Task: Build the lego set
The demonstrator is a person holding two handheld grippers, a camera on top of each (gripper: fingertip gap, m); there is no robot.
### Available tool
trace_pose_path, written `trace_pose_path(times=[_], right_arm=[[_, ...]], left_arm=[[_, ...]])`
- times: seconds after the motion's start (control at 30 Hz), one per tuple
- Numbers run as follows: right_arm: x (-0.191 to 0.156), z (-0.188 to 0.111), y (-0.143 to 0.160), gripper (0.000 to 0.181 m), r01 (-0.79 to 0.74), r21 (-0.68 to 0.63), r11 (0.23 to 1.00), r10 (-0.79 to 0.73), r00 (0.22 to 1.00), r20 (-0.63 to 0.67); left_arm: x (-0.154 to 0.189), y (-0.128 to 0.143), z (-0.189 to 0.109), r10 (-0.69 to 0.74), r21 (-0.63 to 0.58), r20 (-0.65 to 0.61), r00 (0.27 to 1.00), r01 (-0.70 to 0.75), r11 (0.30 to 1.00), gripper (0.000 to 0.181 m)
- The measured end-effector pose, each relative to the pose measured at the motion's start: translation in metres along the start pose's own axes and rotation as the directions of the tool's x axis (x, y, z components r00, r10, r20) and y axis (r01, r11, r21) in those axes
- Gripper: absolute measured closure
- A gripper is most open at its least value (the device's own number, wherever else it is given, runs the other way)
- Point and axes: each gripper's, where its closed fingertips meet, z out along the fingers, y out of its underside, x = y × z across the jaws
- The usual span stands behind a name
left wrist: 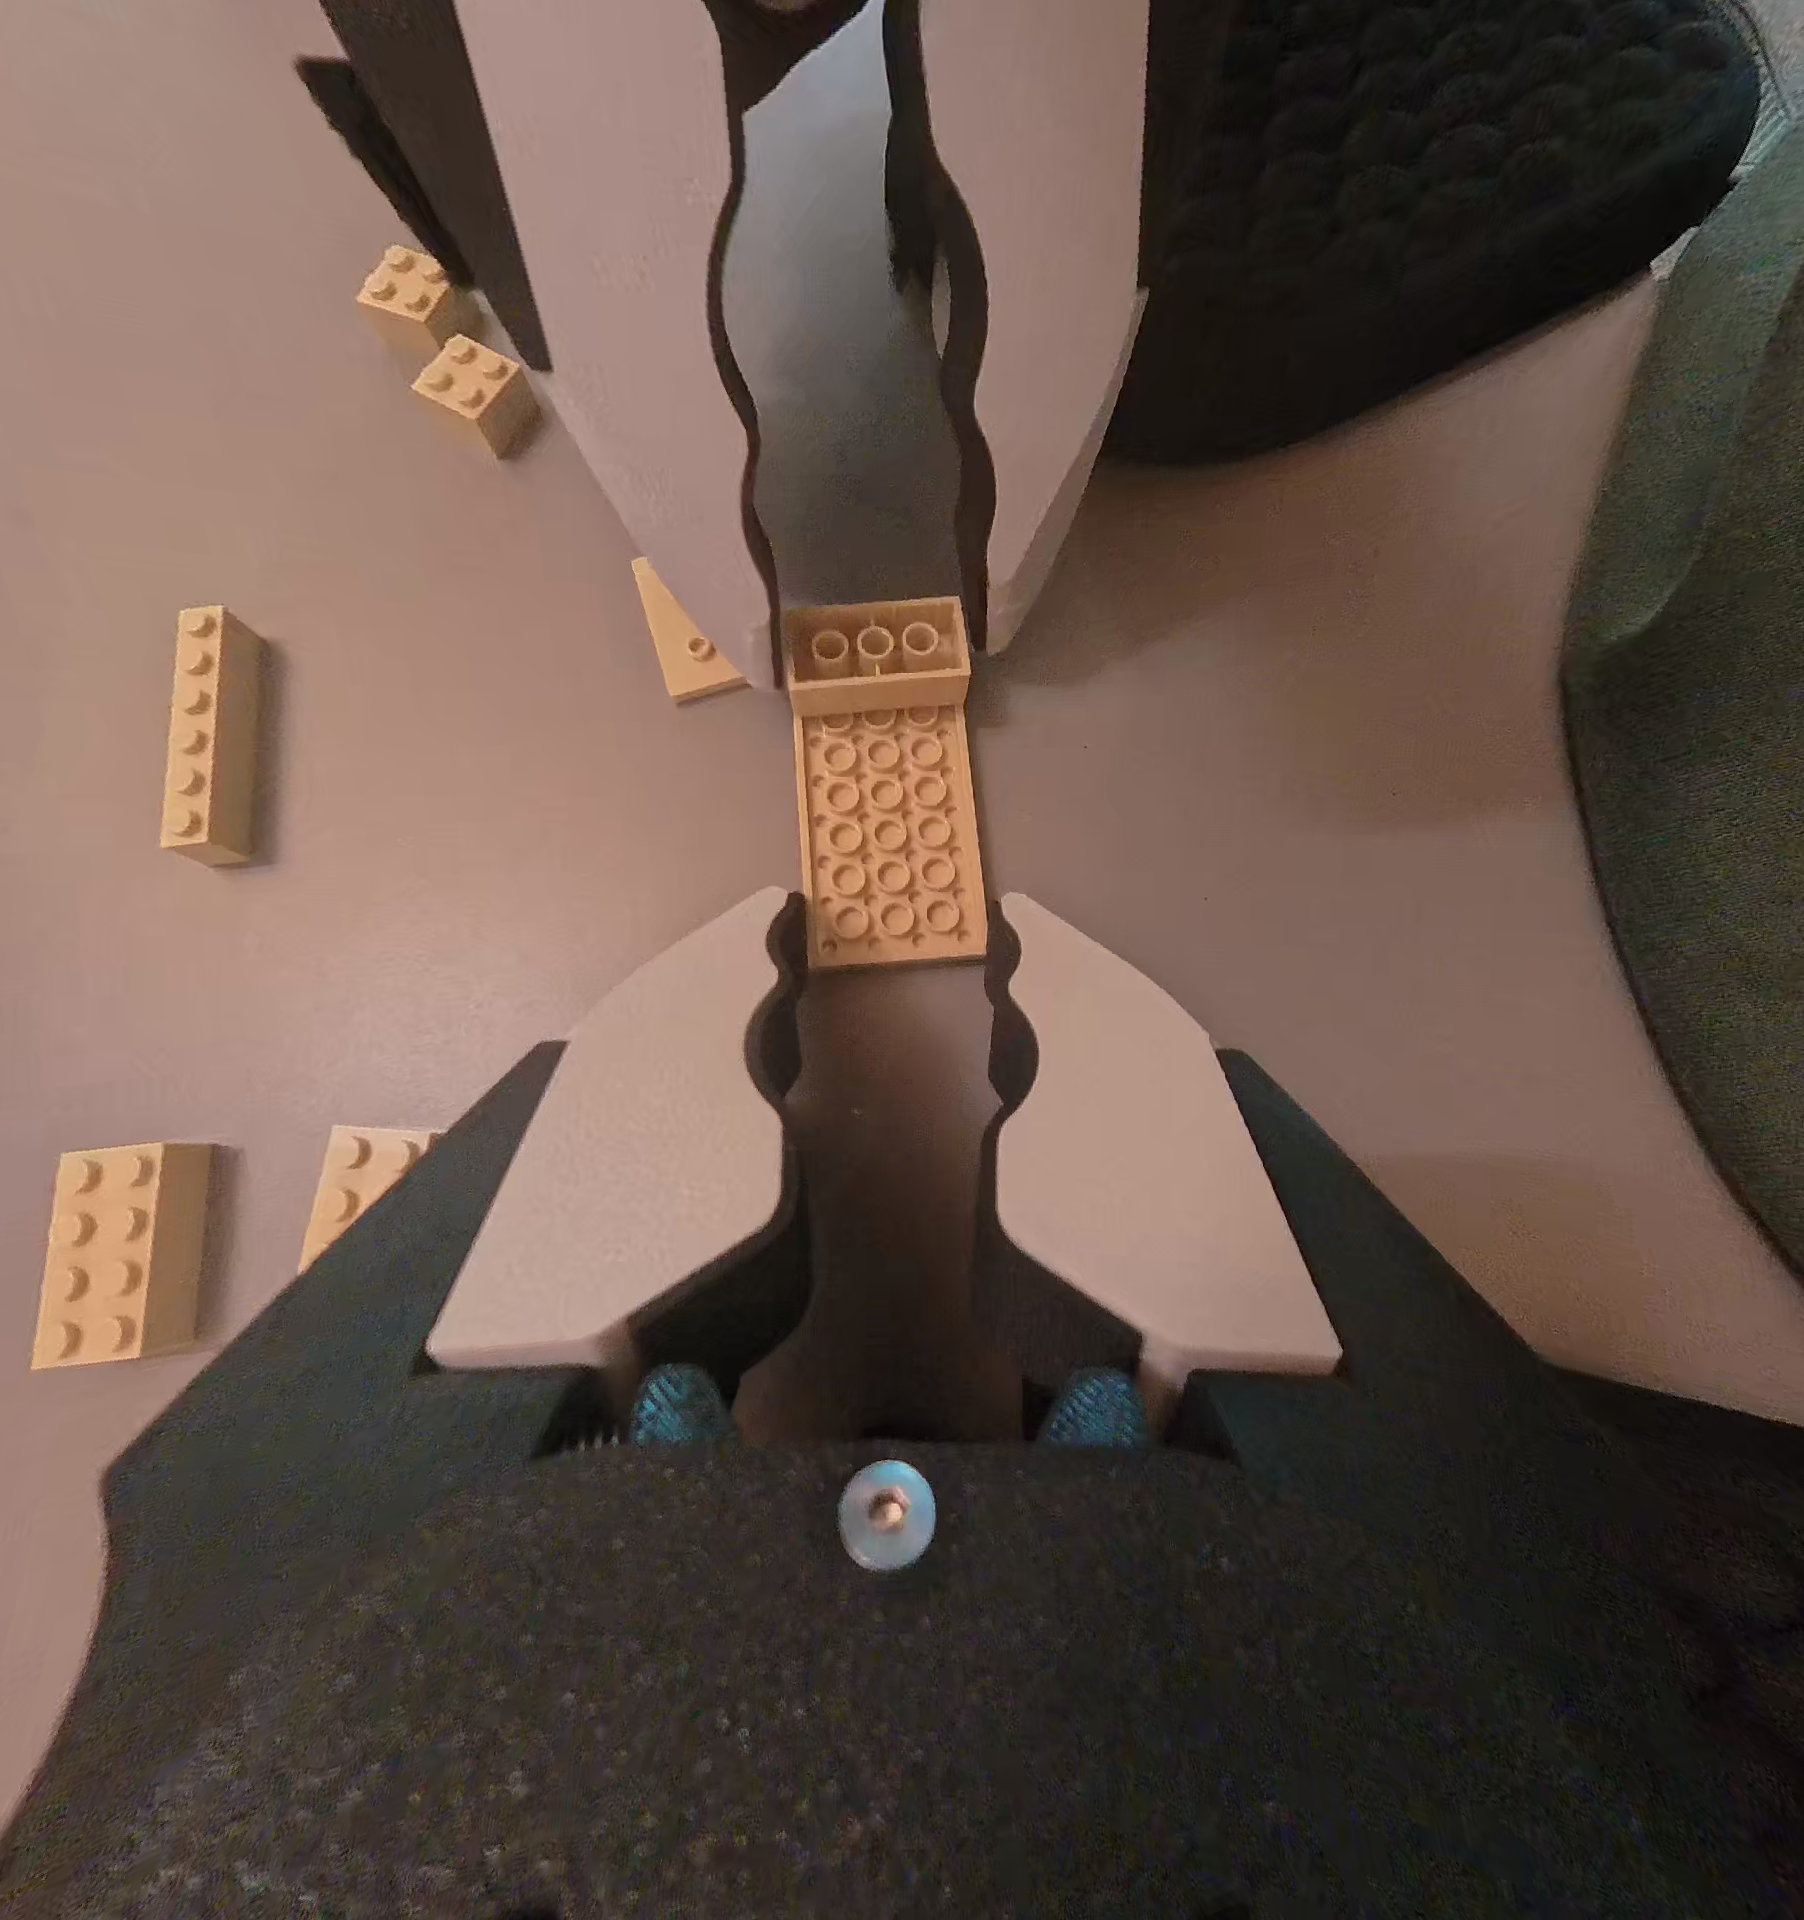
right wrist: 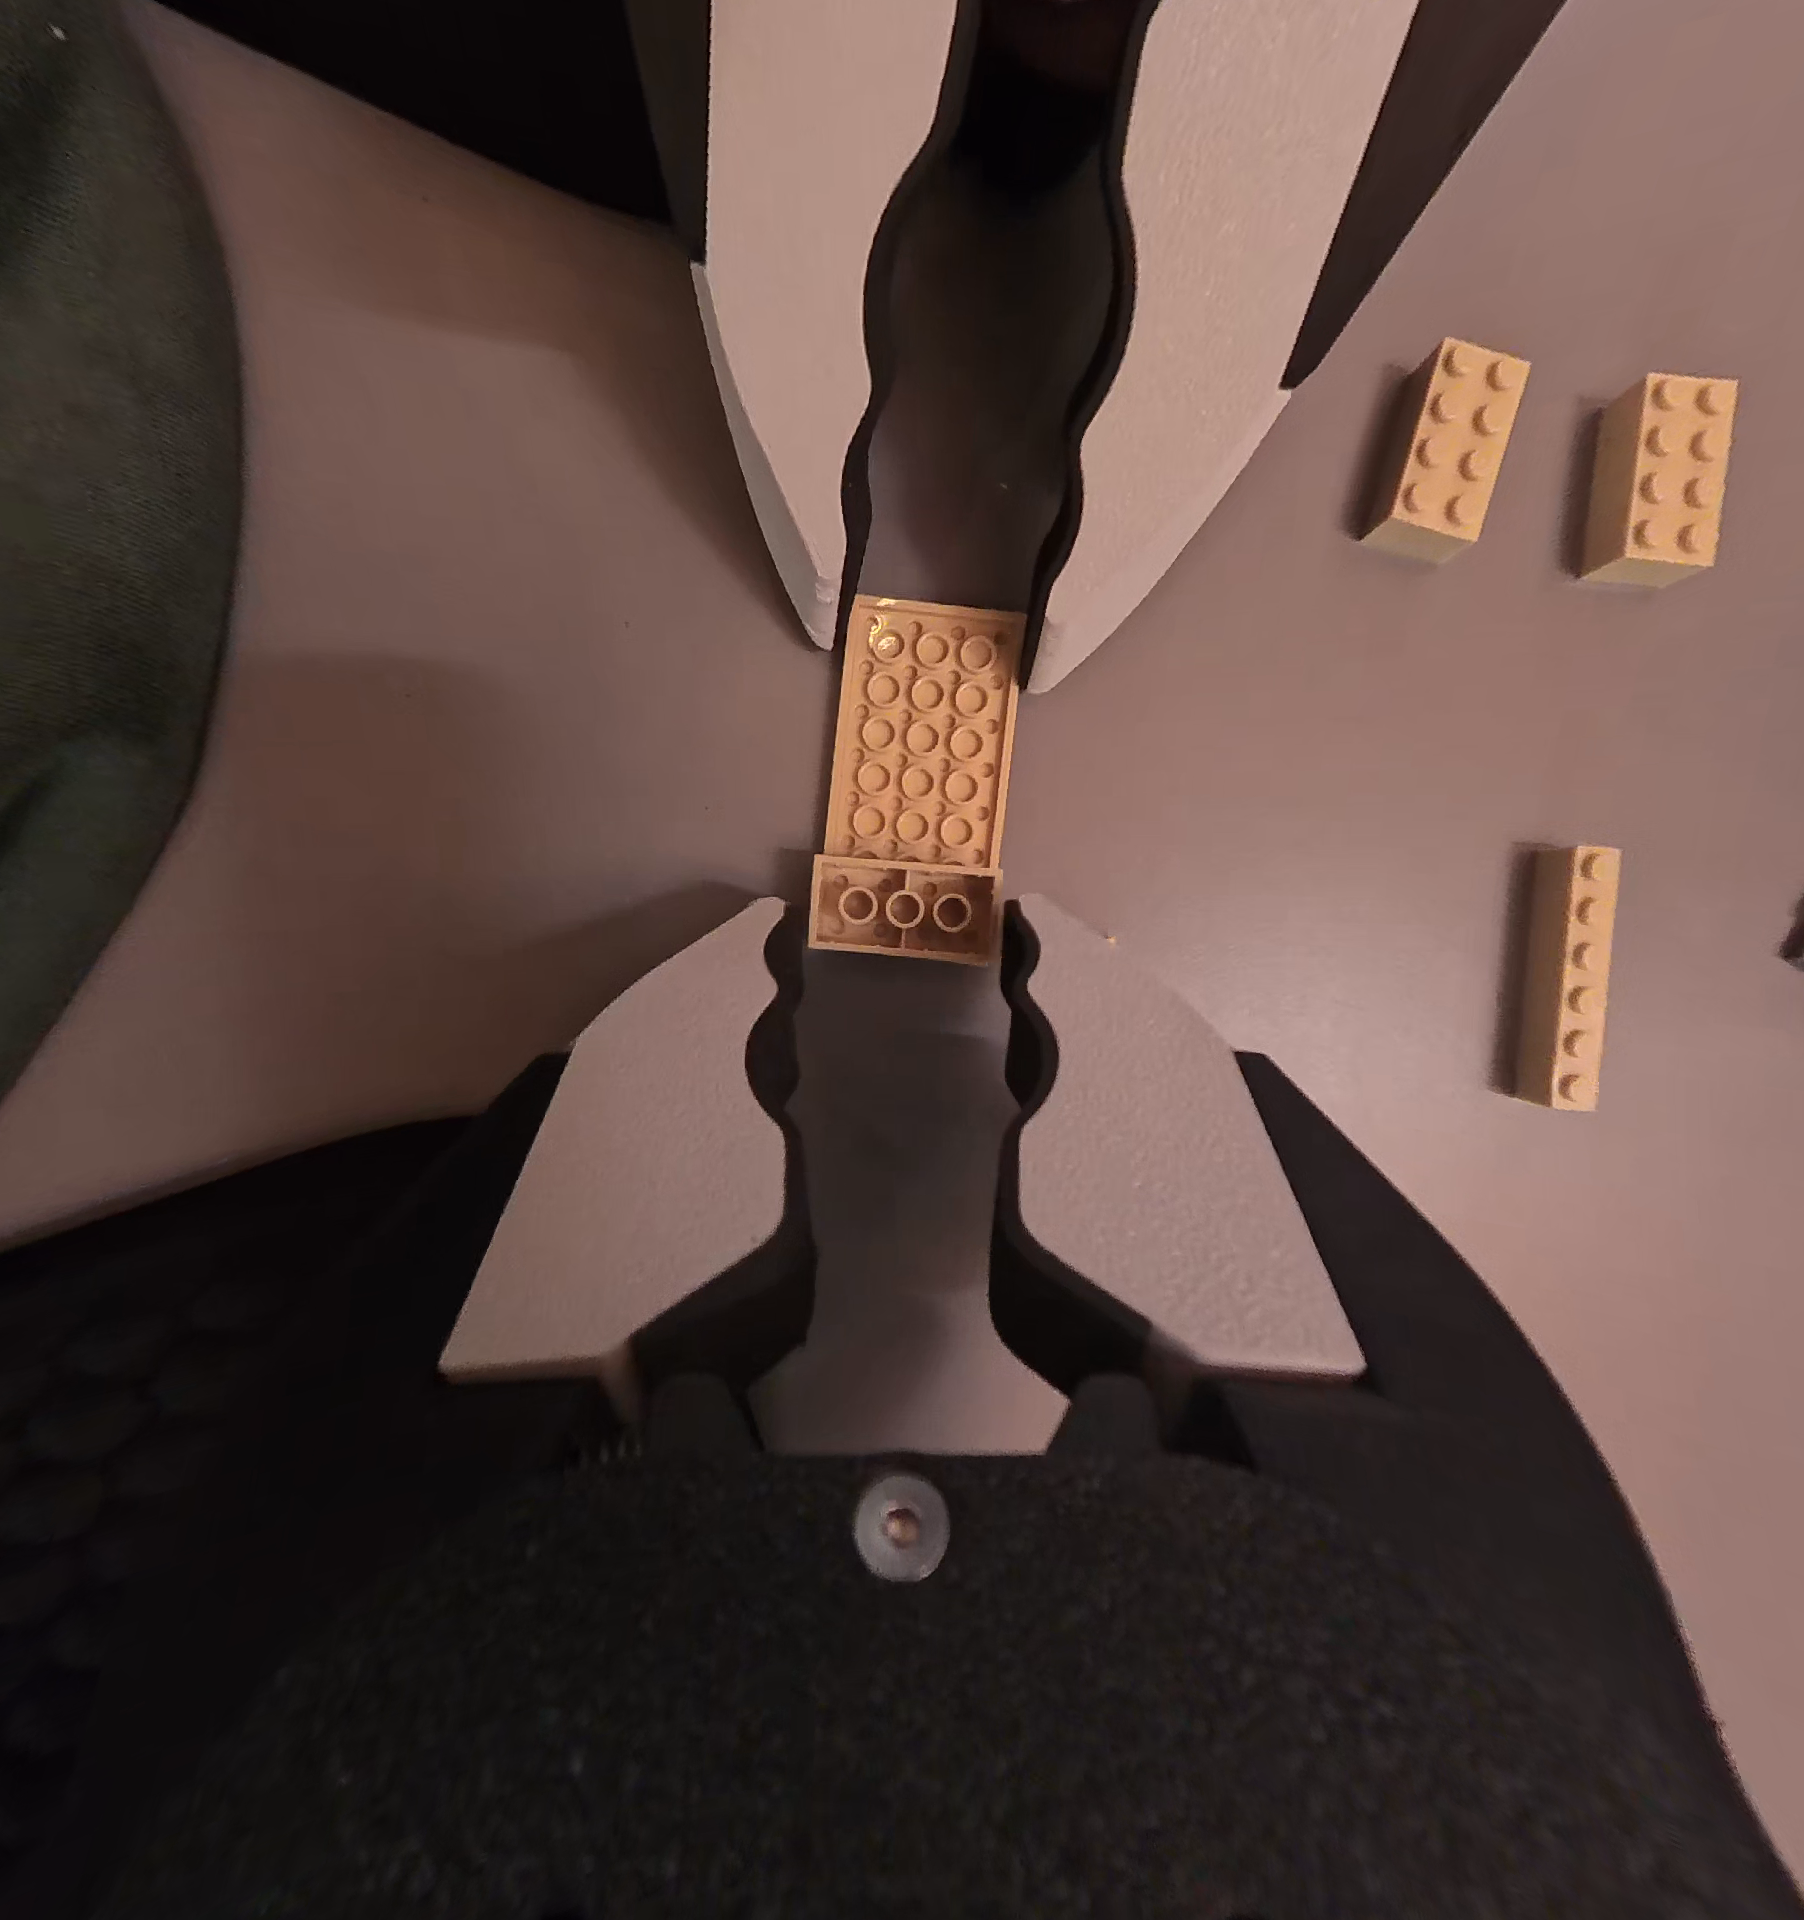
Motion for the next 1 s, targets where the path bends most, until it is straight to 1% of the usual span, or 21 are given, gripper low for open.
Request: trace_pose_path(times=[0.3,0.47,0.57,0.7,0.8,1.0], right_arm=[[0.0,-0.005,-0.001,0.141,-0.027,0.018,0.999,0.027,1.0,0.002],[0.002,-0.014,-0.003,0.138,-0.138,0.101,0.985,0.137,0.99,0.018],[0.004,-0.021,-0.001,0.138,-0.23,0.168,0.959,0.227,0.973,0.036],[0.005,-0.028,0.007,0.138,-0.314,0.22,0.924,0.312,0.949,0.044],[0.004,-0.031,0.014,0.138,-0.34,0.234,0.911,0.342,0.939,0.034],[0.004,-0.036,0.018,0.138,-0.378,0.271,0.885,0.382,0.923,0.039]], left_arm=[[0.0,0.0,0.0,-0.001,0.001,0.001,1.0,0.001,1.0,0.149],[0.0,-0.001,0.0,-0.005,0.011,-0.002,1.0,0.005,1.0,0.149],[0.0,-0.002,-0.001,-0.014,0.022,-0.01,1.0,0.014,1.0,0.149],[0.0,-0.002,-0.001,-0.011,0.026,-0.013,1.0,0.011,1.0,0.149],[0.0,-0.003,-0.001,-0.008,0.028,-0.016,1.0,0.009,1.0,0.149],[-0.001,-0.006,-0.003,-0.015,0.053,-0.016,1.0,0.016,0.998,0.149]])
